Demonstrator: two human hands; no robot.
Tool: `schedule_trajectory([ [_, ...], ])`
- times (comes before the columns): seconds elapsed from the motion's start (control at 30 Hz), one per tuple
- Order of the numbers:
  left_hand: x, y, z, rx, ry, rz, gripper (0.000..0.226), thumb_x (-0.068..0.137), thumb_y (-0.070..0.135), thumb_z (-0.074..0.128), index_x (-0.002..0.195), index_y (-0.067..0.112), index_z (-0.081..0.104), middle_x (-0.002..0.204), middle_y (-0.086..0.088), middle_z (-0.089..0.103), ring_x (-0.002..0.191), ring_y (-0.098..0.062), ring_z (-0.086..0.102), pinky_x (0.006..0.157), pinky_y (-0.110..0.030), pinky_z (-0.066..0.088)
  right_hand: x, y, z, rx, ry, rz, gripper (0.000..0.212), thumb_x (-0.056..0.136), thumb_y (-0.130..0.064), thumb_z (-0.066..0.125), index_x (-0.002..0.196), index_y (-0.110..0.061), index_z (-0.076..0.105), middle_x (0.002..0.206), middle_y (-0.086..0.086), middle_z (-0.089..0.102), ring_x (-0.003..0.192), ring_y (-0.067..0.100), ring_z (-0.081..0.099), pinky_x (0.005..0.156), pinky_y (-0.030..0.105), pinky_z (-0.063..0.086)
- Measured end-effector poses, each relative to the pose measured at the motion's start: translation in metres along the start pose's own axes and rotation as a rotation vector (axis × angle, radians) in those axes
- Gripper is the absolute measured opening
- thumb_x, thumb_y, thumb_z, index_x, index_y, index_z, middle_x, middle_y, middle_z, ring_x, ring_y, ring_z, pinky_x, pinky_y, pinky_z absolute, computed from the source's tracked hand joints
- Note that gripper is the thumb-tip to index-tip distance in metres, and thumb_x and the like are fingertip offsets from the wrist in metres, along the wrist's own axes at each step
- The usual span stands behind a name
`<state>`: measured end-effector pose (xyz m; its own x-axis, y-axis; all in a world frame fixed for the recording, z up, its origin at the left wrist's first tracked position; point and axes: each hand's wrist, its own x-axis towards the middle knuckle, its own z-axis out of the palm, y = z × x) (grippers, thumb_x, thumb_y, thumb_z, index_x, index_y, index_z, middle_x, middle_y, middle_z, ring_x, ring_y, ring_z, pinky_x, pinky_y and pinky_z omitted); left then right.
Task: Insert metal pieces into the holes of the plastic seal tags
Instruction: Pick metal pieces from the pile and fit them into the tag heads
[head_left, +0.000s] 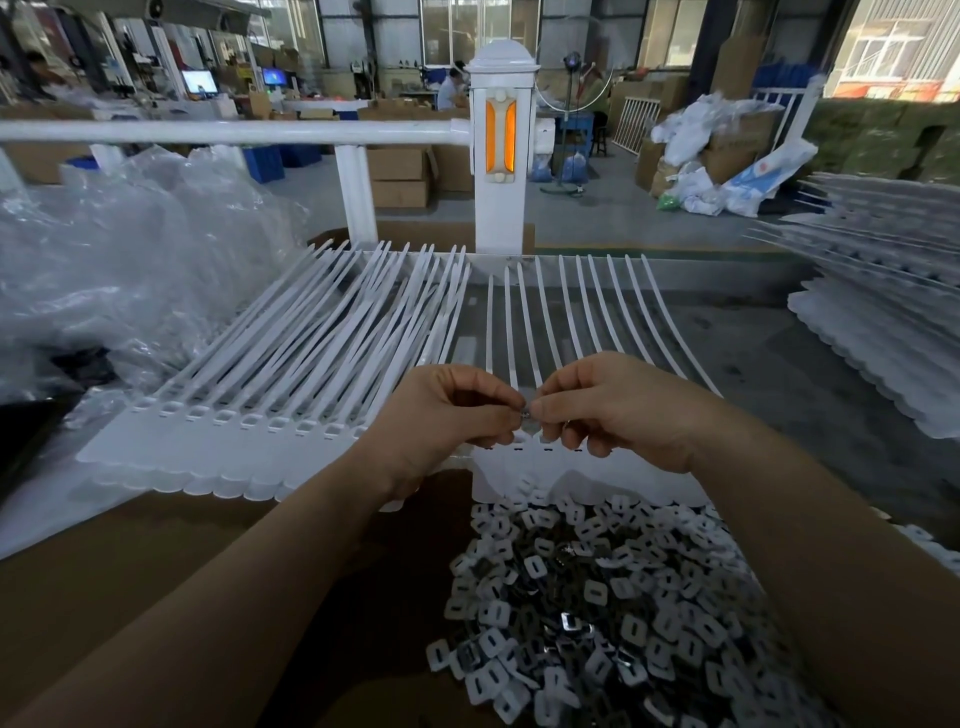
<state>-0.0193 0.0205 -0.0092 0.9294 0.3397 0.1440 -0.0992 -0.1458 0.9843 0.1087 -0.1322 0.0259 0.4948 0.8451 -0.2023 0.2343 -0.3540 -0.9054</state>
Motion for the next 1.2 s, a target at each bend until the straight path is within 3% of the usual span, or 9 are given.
schedule_trajectory([
  [0.2,0.000,-0.001,0.000,-0.042,0.008,-0.038,0.018,0.088,0.002,0.065,0.083,0.016,0.075,0.079,-0.009,0.074,0.067,-0.015,0.068,0.059,-0.020,0.051,0.002,0.001,0.003,0.045,0.015,0.012,0.011,0.090,-0.017,0.066,0.088,-0.007,0.069,0.066,0.001,0.065,0.054,0.008,0.054,0.046,0.019,0.040],
  [0.4,0.001,-0.004,0.001,0.071,0.011,-0.057,0.011,0.085,0.013,0.072,0.077,0.021,0.074,0.072,-0.002,0.070,0.062,-0.009,0.060,0.056,-0.019,0.047,0.002,0.005,0.007,-0.011,0.042,-0.031,0.009,0.092,-0.014,0.063,0.087,-0.008,0.069,0.065,-0.002,0.064,0.053,0.004,0.054,0.046,0.018,0.040],
  [0.67,0.003,-0.007,-0.001,0.095,0.108,-0.111,0.013,0.086,0.011,0.070,0.074,0.018,0.071,0.062,0.005,0.061,0.053,-0.005,0.048,0.056,-0.020,0.040,0.009,0.008,0.020,-0.237,0.196,-0.136,0.009,0.093,-0.025,0.062,0.085,-0.025,0.067,0.081,-0.004,0.068,0.069,0.006,0.059,0.063,0.024,0.046],
  [0.8,0.007,-0.011,-0.001,0.190,0.189,-0.187,0.012,0.085,0.017,0.072,0.073,0.019,0.071,0.064,0.007,0.065,0.059,-0.006,0.057,0.068,-0.033,0.048,0.009,0.012,0.015,-0.353,0.193,-0.103,0.013,0.092,-0.022,0.060,0.088,-0.033,0.066,0.087,-0.005,0.064,0.078,0.014,0.062,0.070,0.034,0.053],
  [0.9,0.010,-0.012,-0.001,0.307,0.192,-0.266,0.009,0.084,0.019,0.074,0.077,0.014,0.071,0.075,-0.005,0.070,0.081,-0.026,0.068,0.084,-0.049,0.057,0.009,0.015,0.019,-0.386,0.164,-0.101,0.014,0.091,-0.021,0.062,0.089,-0.034,0.068,0.086,-0.003,0.064,0.080,0.017,0.064,0.072,0.037,0.055],
  [1.0,0.010,-0.010,0.000,0.361,0.157,-0.312,0.009,0.083,0.019,0.074,0.079,0.012,0.072,0.081,-0.010,0.072,0.089,-0.032,0.070,0.088,-0.052,0.056,0.010,0.014,0.023,-0.379,0.243,-0.168,0.013,0.092,-0.025,0.062,0.091,-0.034,0.070,0.087,-0.008,0.067,0.079,0.010,0.066,0.072,0.031,0.057],
  [1.1,0.011,-0.011,0.000,0.389,0.169,-0.323,0.008,0.085,0.019,0.071,0.081,0.013,0.071,0.084,-0.010,0.073,0.087,-0.029,0.070,0.085,-0.047,0.058,0.011,0.014,0.024,-0.359,0.252,-0.187,0.011,0.093,-0.025,0.062,0.092,-0.033,0.071,0.091,-0.009,0.069,0.081,0.007,0.066,0.075,0.031,0.057],
  [1.2,0.013,-0.011,0.000,0.425,0.197,-0.331,0.007,0.087,0.020,0.068,0.082,0.015,0.068,0.078,-0.005,0.069,0.074,-0.021,0.066,0.061,-0.032,0.053,0.012,0.016,0.023,-0.406,0.234,-0.163,0.013,0.093,-0.024,0.062,0.093,-0.034,0.071,0.091,-0.010,0.068,0.076,0.004,0.066,0.067,0.025,0.056],
])
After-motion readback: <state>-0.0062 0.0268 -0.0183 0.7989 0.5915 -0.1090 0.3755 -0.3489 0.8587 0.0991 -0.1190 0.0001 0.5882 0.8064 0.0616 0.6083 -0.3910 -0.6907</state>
